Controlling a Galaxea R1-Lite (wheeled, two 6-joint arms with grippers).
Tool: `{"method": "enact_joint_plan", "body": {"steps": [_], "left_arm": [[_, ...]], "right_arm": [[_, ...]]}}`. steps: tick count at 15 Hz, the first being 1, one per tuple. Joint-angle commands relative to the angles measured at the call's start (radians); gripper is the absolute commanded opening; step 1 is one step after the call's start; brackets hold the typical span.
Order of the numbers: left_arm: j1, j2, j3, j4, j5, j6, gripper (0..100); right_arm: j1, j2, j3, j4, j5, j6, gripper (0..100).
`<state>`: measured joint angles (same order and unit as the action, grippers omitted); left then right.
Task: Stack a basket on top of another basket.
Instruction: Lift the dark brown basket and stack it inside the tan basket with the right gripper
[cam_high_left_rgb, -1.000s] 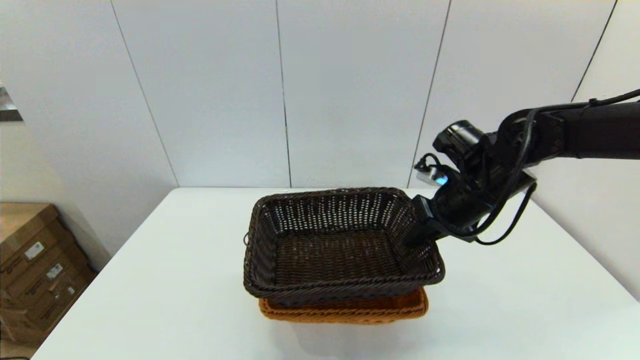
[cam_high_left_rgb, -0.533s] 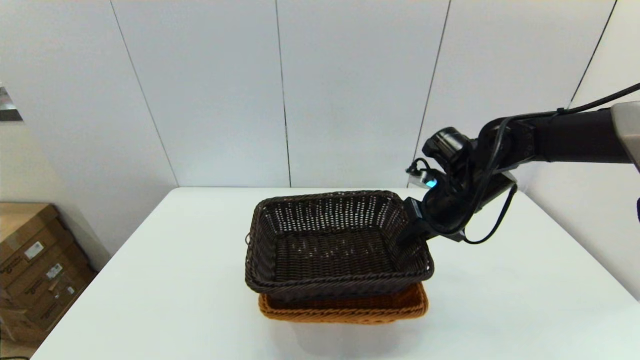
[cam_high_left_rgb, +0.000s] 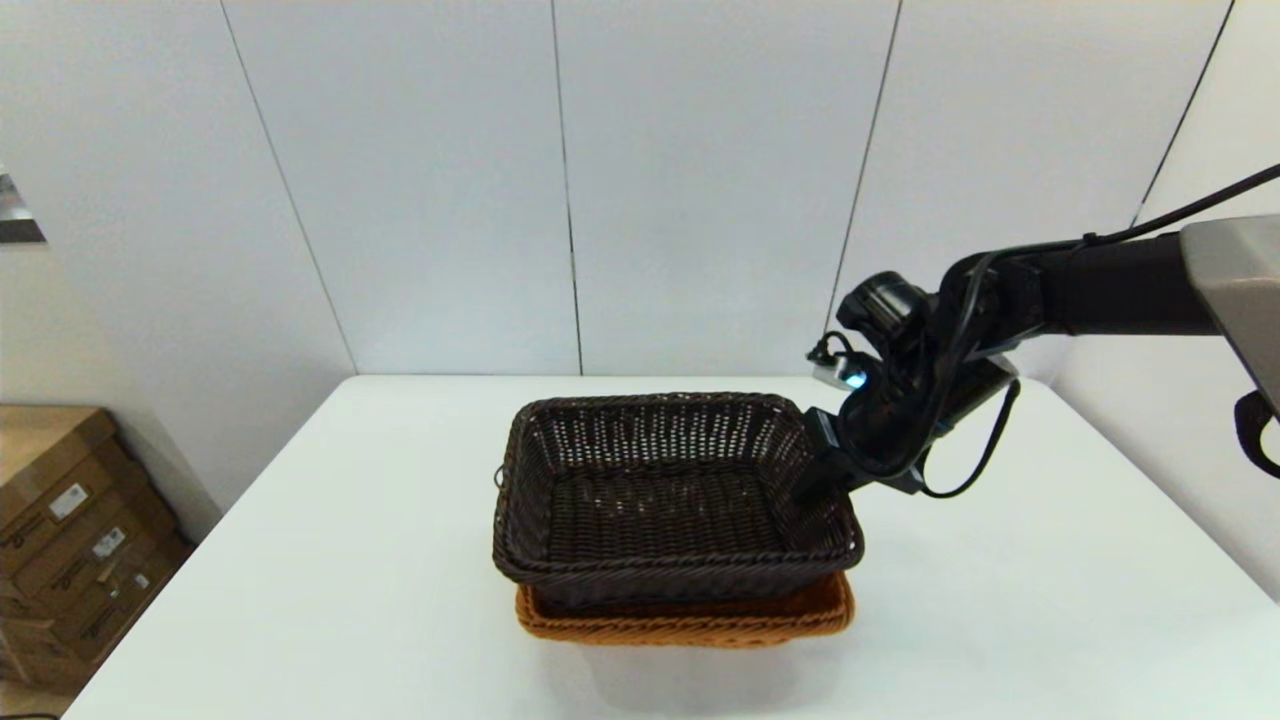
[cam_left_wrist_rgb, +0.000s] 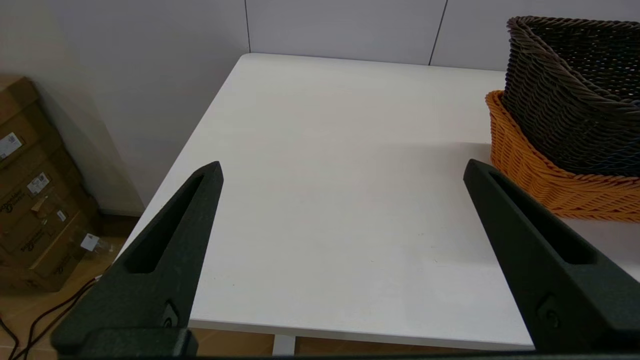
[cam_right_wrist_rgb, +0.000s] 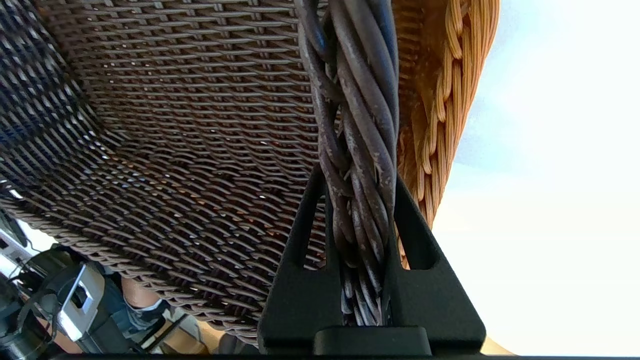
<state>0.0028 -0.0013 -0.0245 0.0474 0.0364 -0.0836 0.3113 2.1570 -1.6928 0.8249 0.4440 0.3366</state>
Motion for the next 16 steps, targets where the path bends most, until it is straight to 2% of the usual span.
{"method": "enact_joint_plan", "body": {"steps": [1, 5, 16], "left_arm": [[0.000, 0.000, 0.000, 0.000, 0.000, -0.001, 100], [0.000, 0.000, 0.000, 0.000, 0.000, -0.001, 100], [0.000, 0.000, 0.000, 0.000, 0.000, -0.001, 100]], "right_arm": [[-0.008, -0.003, -0.010, 0.033, 0.002, -0.001, 0], [-0.027, -0.029, -0.045, 0.099, 0.001, -0.004, 0], [-0.008, -0.008, -0.022, 0.103, 0.007, -0.005, 0]]}}
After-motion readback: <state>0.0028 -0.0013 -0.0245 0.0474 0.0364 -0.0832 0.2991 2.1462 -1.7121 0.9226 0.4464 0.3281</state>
